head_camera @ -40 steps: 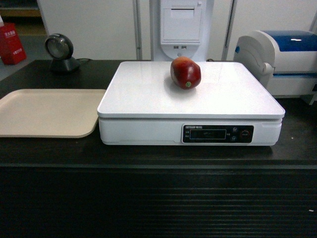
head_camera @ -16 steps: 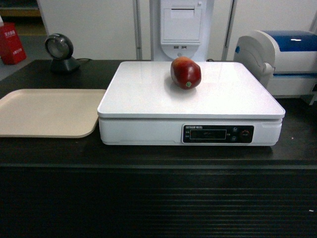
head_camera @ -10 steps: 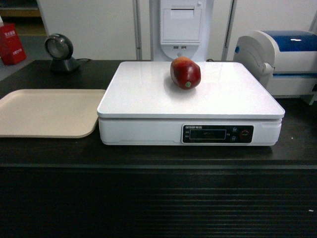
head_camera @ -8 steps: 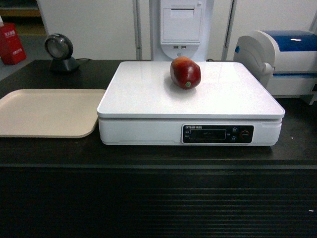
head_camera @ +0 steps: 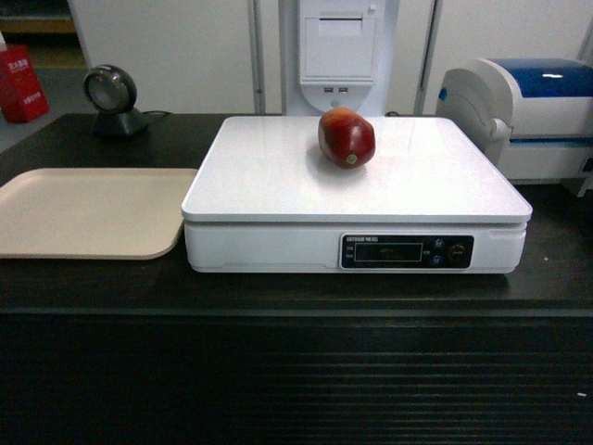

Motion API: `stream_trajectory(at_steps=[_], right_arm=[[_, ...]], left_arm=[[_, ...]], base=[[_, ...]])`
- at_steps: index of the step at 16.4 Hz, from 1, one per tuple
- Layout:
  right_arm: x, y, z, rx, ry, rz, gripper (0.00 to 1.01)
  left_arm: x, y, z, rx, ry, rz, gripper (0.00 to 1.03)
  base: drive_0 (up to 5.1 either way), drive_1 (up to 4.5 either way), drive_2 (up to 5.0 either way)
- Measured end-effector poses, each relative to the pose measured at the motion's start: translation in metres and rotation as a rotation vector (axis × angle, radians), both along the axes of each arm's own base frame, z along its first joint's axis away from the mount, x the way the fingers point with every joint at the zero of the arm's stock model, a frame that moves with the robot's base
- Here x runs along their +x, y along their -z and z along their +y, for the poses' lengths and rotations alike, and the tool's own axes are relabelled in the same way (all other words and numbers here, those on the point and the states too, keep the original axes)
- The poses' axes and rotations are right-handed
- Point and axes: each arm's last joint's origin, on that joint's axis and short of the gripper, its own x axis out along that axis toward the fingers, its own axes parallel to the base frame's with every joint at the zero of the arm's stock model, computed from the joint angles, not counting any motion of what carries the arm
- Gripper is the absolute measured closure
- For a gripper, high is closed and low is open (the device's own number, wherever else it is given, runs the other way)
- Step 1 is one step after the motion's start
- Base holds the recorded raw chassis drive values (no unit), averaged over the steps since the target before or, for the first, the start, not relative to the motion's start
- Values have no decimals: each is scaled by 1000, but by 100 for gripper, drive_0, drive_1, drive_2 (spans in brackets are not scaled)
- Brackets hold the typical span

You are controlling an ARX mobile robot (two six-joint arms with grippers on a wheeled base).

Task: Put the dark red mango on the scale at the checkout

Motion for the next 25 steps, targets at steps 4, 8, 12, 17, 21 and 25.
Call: stream_trajectory(at_steps=[4, 8, 12, 17, 21, 25], right_arm=[[0, 0, 0, 0, 0, 1, 3], [0, 0, 0, 0, 0, 0, 3], [0, 0, 0, 0, 0, 0, 3], [0, 0, 0, 0, 0, 1, 3], [0, 0, 0, 0, 0, 1, 3], [0, 0, 0, 0, 0, 1, 3]], left_arm=[[0, 1, 0, 0, -1, 4, 89], [0, 1, 0, 0, 0, 4, 35], [0, 1, 0, 2, -1, 4, 6], [0, 1, 0, 2, -1, 4, 5], [0, 1, 0, 3, 0, 4, 5], [0, 1, 0, 3, 0, 4, 5]], base=[[0, 0, 0], [0, 0, 0], [0, 0, 0], [0, 0, 0], [0, 0, 0], [0, 0, 0]])
